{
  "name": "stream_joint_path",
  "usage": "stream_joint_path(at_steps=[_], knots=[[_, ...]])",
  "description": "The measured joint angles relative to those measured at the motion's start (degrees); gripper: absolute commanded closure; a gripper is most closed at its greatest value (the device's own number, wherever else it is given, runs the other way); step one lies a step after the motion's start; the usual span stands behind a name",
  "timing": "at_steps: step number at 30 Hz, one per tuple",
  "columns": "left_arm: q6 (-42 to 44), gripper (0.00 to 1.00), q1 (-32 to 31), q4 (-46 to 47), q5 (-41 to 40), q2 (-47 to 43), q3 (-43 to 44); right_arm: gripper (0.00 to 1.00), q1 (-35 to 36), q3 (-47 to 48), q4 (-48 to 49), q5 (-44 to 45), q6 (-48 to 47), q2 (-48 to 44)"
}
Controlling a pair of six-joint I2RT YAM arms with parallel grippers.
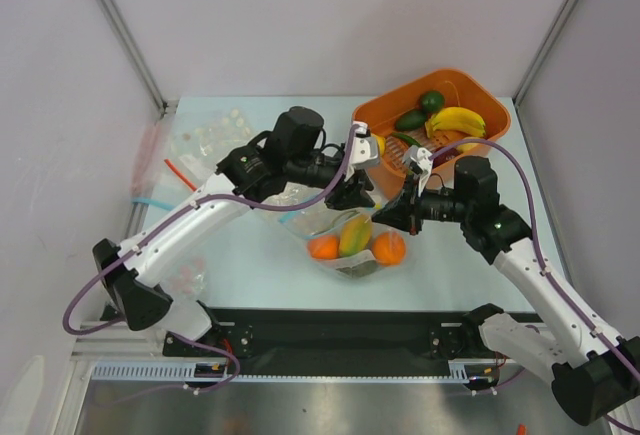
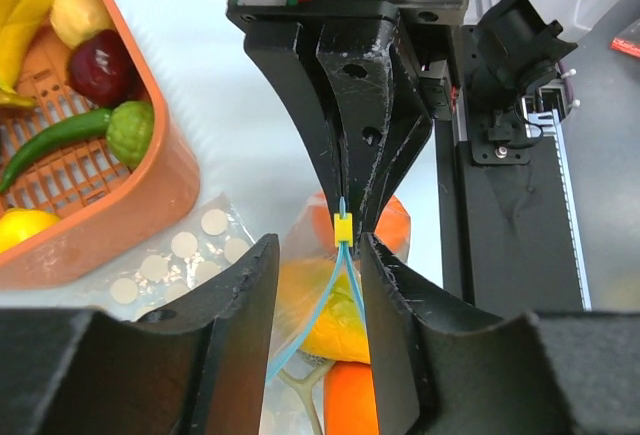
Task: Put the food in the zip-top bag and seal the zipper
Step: Zip the zipper food storage bag at the center of the board.
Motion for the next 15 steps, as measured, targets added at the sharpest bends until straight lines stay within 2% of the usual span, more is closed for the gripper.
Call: stream_joint_path(at_steps=[4, 8, 11, 12, 15], knots=[[0.02, 0.47, -0.68, -0.85, -0.02, 1.57, 0.28, 1.0, 0.02, 0.48, -0.52, -0.35, -0.92, 0.2], [0.02, 0.48, -1.51, -1.53, -0.02, 2.78, 0.35, 1.0, 0.04, 0.63, -0.5, -0.55, -1.22, 0.22], [-0.04, 0.56, -1.7, -1.79, -0.09, 3.61, 0.7, 1.0, 0.04, 0.63, -0.5, -0.87, -1.22, 0.26], [-0.07, 0.66, -1.68, -1.81, -0.11, 3.78, 0.79, 1.0, 0.04, 0.63, -0.5, -0.96, -1.25, 0.28], [-0.04, 0.85, -1.68, -1.99, -0.17, 4.59, 1.46, 1.0, 0.04, 0.63, -0.46, -0.96, -1.29, 0.28]])
